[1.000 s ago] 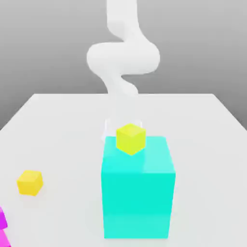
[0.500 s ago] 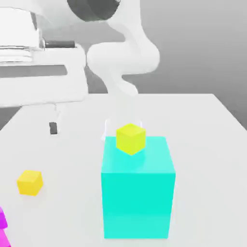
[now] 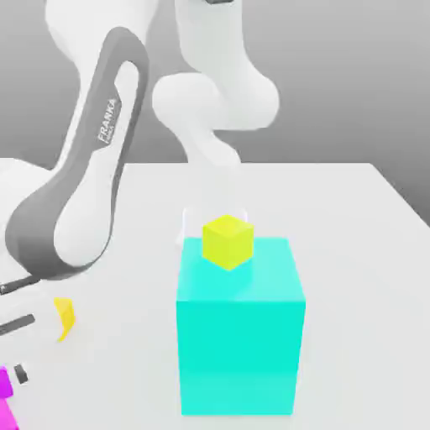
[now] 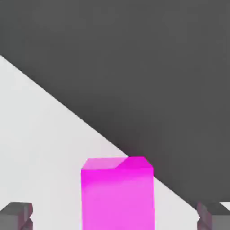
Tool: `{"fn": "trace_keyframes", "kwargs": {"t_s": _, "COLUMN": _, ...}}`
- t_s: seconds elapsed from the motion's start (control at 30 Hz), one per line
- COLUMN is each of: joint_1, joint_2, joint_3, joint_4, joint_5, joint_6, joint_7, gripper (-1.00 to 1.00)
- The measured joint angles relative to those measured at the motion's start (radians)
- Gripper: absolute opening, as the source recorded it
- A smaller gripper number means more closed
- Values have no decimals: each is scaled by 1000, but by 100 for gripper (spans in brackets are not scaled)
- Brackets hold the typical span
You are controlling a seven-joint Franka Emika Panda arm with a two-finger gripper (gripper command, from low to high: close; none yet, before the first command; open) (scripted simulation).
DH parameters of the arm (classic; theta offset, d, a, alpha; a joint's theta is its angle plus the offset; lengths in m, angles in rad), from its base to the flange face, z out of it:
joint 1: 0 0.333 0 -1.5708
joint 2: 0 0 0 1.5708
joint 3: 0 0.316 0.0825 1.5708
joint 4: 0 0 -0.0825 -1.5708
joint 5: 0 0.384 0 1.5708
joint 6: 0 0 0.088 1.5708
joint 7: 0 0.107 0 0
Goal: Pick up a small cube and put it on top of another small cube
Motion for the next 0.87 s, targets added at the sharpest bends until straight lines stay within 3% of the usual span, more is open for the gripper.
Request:
{"fn": "trace_keyframes", "kwargs": {"t_s": 0.03, "joint_1": -13, "joint_2": 37, "joint_3": 16, "joint_4": 9, "joint_5": 14, "joint_6": 26, "joint_7": -12, "gripper": 0}}
{"fn": "trace_keyframes", "kwargs": {"t_s": 0.07, "joint_1": -23, "joint_2": 64, "joint_3": 28, "joint_4": 16, "joint_5": 25, "joint_6": 46, "joint_7": -21, "gripper": -100}}
{"fn": "trace_keyframes", "kwargs": {"t_s": 0.27, "joint_1": -28, "joint_2": 77, "joint_3": 34, "joint_4": 19, "joint_5": 31, "joint_6": 53, "joint_7": -25, "gripper": -100}}
{"fn": "trace_keyframes", "kwargs": {"t_s": 0.4, "joint_1": 5, "joint_2": -23, "joint_3": -11, "joint_4": -6, "joint_5": -15, "joint_6": -21, "joint_7": 4, "gripper": -100}}
{"fn": "trace_keyframes", "kwargs": {"t_s": 0.63, "joint_1": -60, "joint_2": -253, "joint_3": -93, "joint_4": -172, "joint_5": -115, "joint_6": -74, "joint_7": -199, "gripper": -100}}
{"fn": "trace_keyframes", "kwargs": {"t_s": 0.73, "joint_1": -100, "joint_2": -195, "joint_3": -62, "joint_4": -187, "joint_5": -69, "joint_6": -5, "joint_7": -264, "gripper": -100}}
{"fn": "trace_keyframes", "kwargs": {"t_s": 0.77, "joint_1": -115, "joint_2": -163, "joint_3": -45, "joint_4": -186, "joint_5": -47, "joint_6": 24, "joint_7": -282, "gripper": 100}}
{"fn": "trace_keyframes", "kwargs": {"t_s": 0.87, "joint_1": -115, "joint_2": -163, "joint_3": -45, "joint_4": -186, "joint_5": -47, "joint_6": 24, "joint_7": -282, "gripper": 100}}
